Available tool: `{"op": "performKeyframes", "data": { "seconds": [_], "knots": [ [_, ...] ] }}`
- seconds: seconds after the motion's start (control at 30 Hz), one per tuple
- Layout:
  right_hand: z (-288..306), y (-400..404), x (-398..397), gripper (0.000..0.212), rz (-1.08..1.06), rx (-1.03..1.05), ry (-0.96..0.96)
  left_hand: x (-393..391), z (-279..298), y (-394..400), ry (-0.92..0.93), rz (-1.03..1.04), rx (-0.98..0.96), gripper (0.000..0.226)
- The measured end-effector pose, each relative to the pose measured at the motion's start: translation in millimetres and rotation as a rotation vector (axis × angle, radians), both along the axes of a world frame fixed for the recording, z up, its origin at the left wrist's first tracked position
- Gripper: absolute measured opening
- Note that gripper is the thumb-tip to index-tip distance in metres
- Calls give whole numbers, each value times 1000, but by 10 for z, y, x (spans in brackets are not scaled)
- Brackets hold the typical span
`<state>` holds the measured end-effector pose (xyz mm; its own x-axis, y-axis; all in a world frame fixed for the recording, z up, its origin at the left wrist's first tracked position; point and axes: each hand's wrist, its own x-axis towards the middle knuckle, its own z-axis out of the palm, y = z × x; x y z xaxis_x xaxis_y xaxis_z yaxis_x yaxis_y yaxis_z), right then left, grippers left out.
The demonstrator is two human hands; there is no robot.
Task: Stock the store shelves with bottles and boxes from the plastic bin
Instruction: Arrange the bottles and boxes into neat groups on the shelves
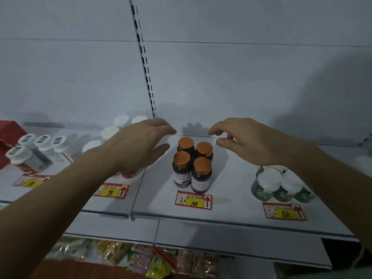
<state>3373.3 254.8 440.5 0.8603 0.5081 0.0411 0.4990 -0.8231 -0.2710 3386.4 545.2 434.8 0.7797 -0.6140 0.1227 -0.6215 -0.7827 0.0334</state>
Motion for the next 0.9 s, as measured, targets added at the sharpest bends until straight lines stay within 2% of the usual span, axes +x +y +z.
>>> {"op": "performKeyframes", "data": {
  "seconds": [0.2, 0.5, 0.8, 0.9],
  "knots": [
    [-86, 113, 100, 25, -3, 76, 138, 333, 13, -132, 129, -179, -45, 41],
    [-244, 278, 234, 29, -30, 111, 257, 511, -124, -245, 205, -302, -52, 18],
    [-278, 158, 269, 29, -66, 89, 259, 285, -179, -35, 123, -302, -235, 20],
    [-224, 175, 201, 17, -43, 69, 124, 196, -190, -6, 118, -298, -248, 22]
  ]
}}
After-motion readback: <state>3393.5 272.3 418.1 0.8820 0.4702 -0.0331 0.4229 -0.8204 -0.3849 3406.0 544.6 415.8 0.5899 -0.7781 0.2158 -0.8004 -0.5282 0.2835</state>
